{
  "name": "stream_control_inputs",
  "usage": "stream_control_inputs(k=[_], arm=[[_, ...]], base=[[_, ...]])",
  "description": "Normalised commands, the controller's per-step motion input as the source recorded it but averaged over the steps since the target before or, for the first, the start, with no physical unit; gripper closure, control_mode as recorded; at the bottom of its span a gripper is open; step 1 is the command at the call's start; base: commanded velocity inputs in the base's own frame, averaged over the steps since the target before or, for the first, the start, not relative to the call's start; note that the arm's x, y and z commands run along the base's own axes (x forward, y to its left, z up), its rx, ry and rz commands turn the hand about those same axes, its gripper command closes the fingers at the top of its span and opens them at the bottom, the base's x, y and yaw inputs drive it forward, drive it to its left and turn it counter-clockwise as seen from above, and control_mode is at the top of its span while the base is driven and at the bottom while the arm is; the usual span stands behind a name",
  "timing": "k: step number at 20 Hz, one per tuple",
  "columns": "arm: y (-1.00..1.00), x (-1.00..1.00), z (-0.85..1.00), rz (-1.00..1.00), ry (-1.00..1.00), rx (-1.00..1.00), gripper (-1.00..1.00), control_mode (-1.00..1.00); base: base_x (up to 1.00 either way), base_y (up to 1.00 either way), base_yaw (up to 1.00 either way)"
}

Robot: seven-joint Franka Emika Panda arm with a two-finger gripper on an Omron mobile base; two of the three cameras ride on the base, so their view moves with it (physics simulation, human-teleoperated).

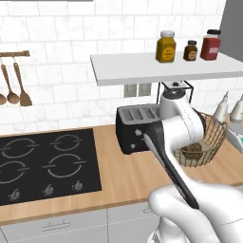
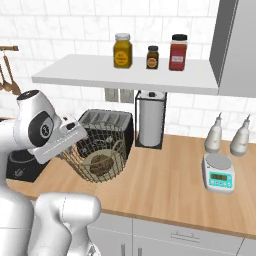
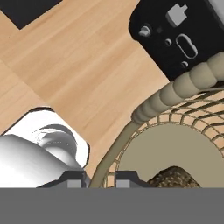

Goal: Open the cabinet, pick up the bread from the cabinet and place it in the basket. Then move the basket to the dining counter.

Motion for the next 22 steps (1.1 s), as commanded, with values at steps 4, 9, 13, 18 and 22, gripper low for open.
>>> stream_control_inputs(k=[4, 9, 13, 18, 22], arm=[[0.0, 0.06, 0.12, 0.02, 0.04, 0.0, 1.0, -1.0], [0.0, 0.0, 0.0, 0.0, 0.0, 0.0, 1.0, -1.0], [0.0, 0.0, 0.0, 0.0, 0.0, 0.0, 1.0, -1.0], [0.0, -0.05, 0.0, 0.0, 0.0, 0.0, 1.0, -1.0], [0.0, 0.0, 0.0, 0.0, 0.0, 0.0, 1.0, 1.0]], base=[[0.0, 0.0, 0.0], [0.0, 0.0, 0.0], [0.0, 0.0, 0.0], [0.0, 0.0, 0.0], [-0.7, 0.0, 0.0]])
